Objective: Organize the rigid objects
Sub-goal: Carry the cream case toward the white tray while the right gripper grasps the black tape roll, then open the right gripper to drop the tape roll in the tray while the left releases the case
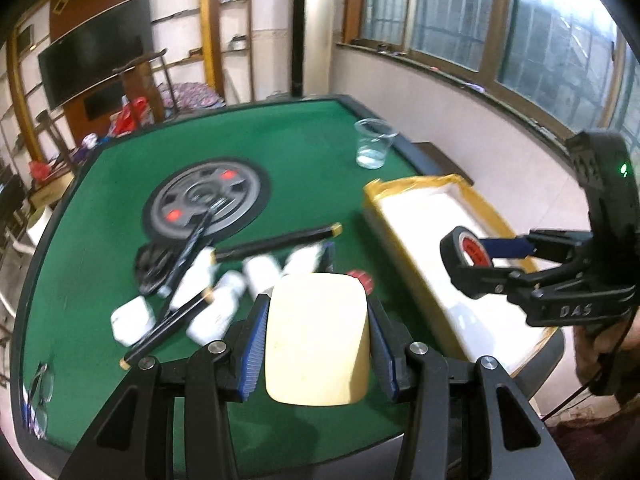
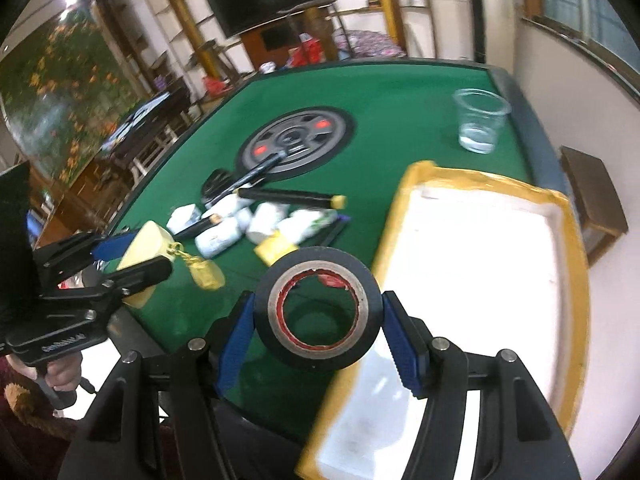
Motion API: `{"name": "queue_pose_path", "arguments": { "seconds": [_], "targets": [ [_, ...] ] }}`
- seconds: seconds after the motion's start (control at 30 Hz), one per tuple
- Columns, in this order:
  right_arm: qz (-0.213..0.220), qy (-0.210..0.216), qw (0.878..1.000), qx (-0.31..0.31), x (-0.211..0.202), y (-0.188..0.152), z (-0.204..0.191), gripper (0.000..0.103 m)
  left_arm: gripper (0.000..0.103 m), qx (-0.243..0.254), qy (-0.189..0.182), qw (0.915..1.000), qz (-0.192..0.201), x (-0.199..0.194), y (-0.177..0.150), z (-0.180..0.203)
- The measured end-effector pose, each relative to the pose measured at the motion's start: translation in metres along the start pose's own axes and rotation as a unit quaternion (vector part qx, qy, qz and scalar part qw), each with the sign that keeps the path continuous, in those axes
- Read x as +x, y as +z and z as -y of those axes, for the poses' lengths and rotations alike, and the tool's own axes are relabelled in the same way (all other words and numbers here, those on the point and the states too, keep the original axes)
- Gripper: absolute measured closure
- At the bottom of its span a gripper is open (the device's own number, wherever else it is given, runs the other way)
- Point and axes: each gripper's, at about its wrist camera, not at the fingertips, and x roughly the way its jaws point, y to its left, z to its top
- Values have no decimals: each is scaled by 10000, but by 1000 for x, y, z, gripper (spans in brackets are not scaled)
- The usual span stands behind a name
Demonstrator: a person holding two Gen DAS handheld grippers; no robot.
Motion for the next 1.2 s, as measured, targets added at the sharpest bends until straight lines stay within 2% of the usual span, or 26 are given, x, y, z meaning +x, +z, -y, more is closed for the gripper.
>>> {"name": "queue_pose_path", "arguments": {
  "seconds": [0.27, 0.47, 0.77, 1.0, 1.2],
  "targets": [
    [112, -252, 9989, 370, -22, 1, 54, 41, 54, 226, -350, 9991, 42, 21, 37, 55],
    [53, -286, 9965, 788, -25, 22, 97, 41, 54, 430, -352, 9984, -63, 57, 55, 92],
    [-388, -262, 9932, 1064, 24, 65, 132, 41, 54, 410, -61, 9980, -469, 126, 61, 118],
    [-819, -349, 9905, 1044, 74, 75, 139, 41, 54, 431, 39, 9970, -647, 156, 62, 126],
    [-960, -427, 9881, 1126, 90, 78, 146, 41, 54, 539, 45, 9958, -733, 165, 57, 135]
  ]
}}
